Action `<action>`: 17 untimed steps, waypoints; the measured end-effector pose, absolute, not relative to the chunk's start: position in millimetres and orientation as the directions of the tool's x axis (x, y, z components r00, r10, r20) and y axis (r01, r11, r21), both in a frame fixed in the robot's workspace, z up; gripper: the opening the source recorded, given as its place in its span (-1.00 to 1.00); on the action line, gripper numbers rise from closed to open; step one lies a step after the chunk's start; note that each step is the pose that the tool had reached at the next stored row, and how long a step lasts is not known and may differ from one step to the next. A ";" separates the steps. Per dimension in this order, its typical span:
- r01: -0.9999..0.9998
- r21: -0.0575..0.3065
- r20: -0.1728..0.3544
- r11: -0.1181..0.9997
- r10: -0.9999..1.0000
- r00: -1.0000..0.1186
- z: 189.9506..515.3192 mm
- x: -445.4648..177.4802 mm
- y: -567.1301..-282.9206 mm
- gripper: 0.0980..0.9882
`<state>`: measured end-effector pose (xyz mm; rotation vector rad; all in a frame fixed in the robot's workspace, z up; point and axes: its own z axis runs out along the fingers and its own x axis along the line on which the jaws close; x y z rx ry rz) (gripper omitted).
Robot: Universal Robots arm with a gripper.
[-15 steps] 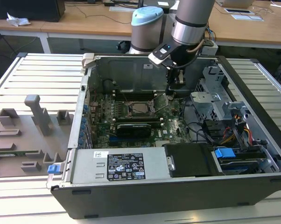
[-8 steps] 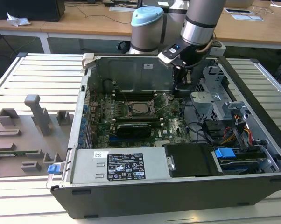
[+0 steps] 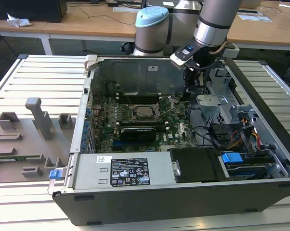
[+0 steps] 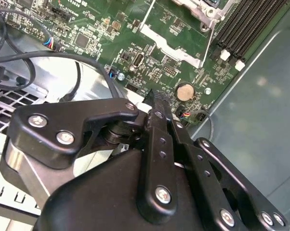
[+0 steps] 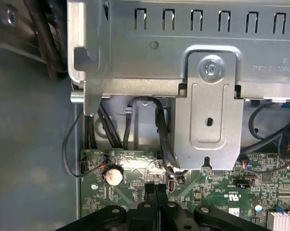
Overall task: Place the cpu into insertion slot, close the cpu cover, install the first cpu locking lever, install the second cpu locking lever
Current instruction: 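Close the cpu cover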
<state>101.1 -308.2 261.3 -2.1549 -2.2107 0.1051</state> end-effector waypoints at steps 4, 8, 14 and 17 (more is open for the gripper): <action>0.996 -0.088 -0.010 0.025 1.000 -0.026 256.4 101.3 -308.2 -0.98; 0.996 -0.089 -0.010 0.025 1.000 -0.026 248.3 99.8 -308.2 -0.98; 0.996 -0.089 -0.010 0.025 1.000 -0.026 243.7 85.6 -308.2 -0.98; 0.996 -0.089 -0.010 0.025 1.000 -0.026 243.4 79.8 -308.2 -0.98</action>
